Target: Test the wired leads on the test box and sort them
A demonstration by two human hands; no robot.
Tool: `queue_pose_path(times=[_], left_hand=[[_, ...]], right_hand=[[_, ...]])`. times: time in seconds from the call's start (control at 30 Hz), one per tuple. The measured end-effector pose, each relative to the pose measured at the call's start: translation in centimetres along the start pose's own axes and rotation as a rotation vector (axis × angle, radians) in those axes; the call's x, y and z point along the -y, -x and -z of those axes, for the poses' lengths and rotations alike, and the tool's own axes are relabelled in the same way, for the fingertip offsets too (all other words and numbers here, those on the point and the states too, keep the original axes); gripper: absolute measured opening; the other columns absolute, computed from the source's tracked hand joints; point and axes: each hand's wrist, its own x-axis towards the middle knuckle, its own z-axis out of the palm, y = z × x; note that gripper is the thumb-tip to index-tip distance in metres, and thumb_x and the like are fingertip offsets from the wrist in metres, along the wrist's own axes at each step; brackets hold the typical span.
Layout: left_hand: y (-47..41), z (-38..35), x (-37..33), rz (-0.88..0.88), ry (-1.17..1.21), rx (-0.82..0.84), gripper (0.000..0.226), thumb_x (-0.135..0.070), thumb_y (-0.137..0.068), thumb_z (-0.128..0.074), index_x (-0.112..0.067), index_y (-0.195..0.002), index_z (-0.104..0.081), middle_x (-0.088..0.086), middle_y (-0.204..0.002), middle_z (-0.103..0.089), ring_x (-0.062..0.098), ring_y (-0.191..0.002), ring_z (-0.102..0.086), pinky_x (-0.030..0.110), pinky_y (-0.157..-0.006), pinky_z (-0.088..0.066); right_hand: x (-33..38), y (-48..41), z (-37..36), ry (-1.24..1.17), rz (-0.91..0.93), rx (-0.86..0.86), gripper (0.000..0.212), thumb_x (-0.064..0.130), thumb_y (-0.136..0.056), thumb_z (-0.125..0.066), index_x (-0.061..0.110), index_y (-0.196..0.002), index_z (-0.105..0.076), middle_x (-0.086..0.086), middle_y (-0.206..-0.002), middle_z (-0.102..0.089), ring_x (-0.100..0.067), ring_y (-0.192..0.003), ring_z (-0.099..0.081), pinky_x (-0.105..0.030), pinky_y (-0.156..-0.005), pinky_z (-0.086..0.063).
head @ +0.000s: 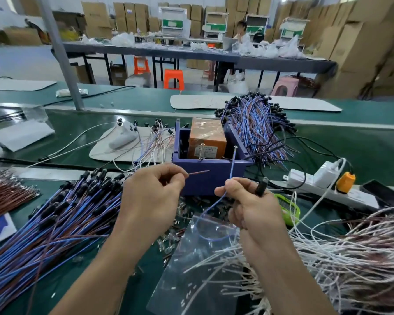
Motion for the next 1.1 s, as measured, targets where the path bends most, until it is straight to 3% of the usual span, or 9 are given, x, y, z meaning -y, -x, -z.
queue_pose_path(times=[0.2,0.27,0.33,0.43,0.57,0.77,0.87,1.0,1.1], left_hand=[[-1.8,0.1,-1.7,-0.230,-0.258,-0.078,0.015,-0.019,-0.093,-0.073,-0.031,-0.089,-0.081,-0.028,-0.060,-0.060,-0.007,-0.056,-0.058,0.008,-0.051,-0.038],[-2.7,0.2,-2.0,-0.267,-0.292,-0.101,0.012,-0.020,-0.092,-0.075,-0.029,-0.092,-0.083,-0.032,-0.070,-0.061,-0.009,-0.063,-0.059,0.009,-0.063,-0.042],[-3.4,0.3,-1.9,-0.296,-0.324,-0.125,0.012,-0.020,-0.089,-0.077,-0.029,-0.093,-0.083,-0.029,-0.075,-0.064,-0.007,-0.071,-0.062,0.012,-0.072,-0.046],[-4.1,0.4,-1.4,-0.327,-0.366,-0.139,0.014,-0.017,-0.087,-0.080,-0.028,-0.096,-0.084,-0.017,-0.090,-0.077,0.001,-0.078,-0.063,0.004,-0.077,-0.039],[-4.3,0.2,-0.5,-0.384,-0.389,-0.103,0.016,-0.014,-0.085,-0.082,-0.026,-0.094,-0.084,-0.016,-0.088,-0.076,0.005,-0.079,-0.067,0.015,-0.078,-0.048],[-4.4,-0.1,0.1,-0.330,-0.369,-0.117,0.016,-0.015,-0.085,-0.081,-0.025,-0.098,-0.083,-0.024,-0.085,-0.066,-0.009,-0.079,-0.064,0.002,-0.073,-0.045],[-4.4,-0.3,0.2,-0.313,-0.380,-0.117,0.015,-0.017,-0.085,-0.081,-0.026,-0.097,-0.083,-0.020,-0.083,-0.071,-0.011,-0.078,-0.061,0.004,-0.071,-0.044],[-4.3,-0.5,0.1,-0.295,-0.380,-0.122,0.013,-0.017,-0.085,-0.080,-0.027,-0.093,-0.084,-0.027,-0.074,-0.062,-0.014,-0.076,-0.059,-0.003,-0.067,-0.041],[-4.3,-0.6,0.1,-0.277,-0.385,-0.139,0.012,-0.018,-0.086,-0.080,-0.027,-0.092,-0.084,-0.025,-0.073,-0.062,-0.011,-0.073,-0.060,0.000,-0.064,-0.040]], right_hand=[[2.1,-1.2,-0.7,-0.024,0.093,0.072,0.024,0.002,-0.091,-0.067,0.012,-0.070,-0.071,-0.015,-0.067,-0.069,-0.009,-0.035,-0.027,-0.025,-0.044,-0.029],[2.6,-1.8,-0.4,0.022,0.117,0.098,0.031,0.001,-0.089,-0.068,0.017,-0.063,-0.072,-0.014,-0.064,-0.066,-0.011,-0.039,-0.030,-0.026,-0.046,-0.030],[3.0,-2.4,0.2,0.088,0.148,0.107,0.031,0.001,-0.088,-0.068,0.018,-0.063,-0.072,-0.013,-0.063,-0.065,-0.011,-0.041,-0.035,-0.024,-0.046,-0.032],[3.6,-3.7,1.3,0.177,0.164,0.136,0.030,-0.001,-0.086,-0.070,0.019,-0.064,-0.071,-0.011,-0.060,-0.062,-0.011,-0.044,-0.040,-0.021,-0.042,-0.031],[3.9,-5.0,2.5,0.273,0.153,0.214,0.030,-0.003,-0.083,-0.070,0.018,-0.062,-0.070,-0.011,-0.056,-0.059,-0.012,-0.045,-0.044,-0.020,-0.041,-0.030],[4.6,-5.9,3.9,0.349,0.194,0.244,0.023,-0.006,-0.081,-0.071,0.011,-0.066,-0.071,-0.012,-0.056,-0.061,-0.010,-0.046,-0.054,-0.018,-0.042,-0.036],[4.6,-6.0,4.2,0.389,0.181,0.229,0.020,-0.005,-0.080,-0.072,0.009,-0.066,-0.072,-0.012,-0.056,-0.062,-0.010,-0.045,-0.054,-0.017,-0.042,-0.037],[4.5,-6.0,4.2,0.436,0.156,0.188,0.018,-0.005,-0.080,-0.072,0.004,-0.065,-0.072,-0.012,-0.055,-0.062,-0.007,-0.042,-0.051,-0.017,-0.040,-0.036],[4.4,-6.0,4.1,0.452,0.137,0.149,0.018,-0.007,-0.079,-0.071,0.002,-0.063,-0.070,-0.012,-0.053,-0.062,-0.008,-0.041,-0.050,-0.017,-0.039,-0.037]])
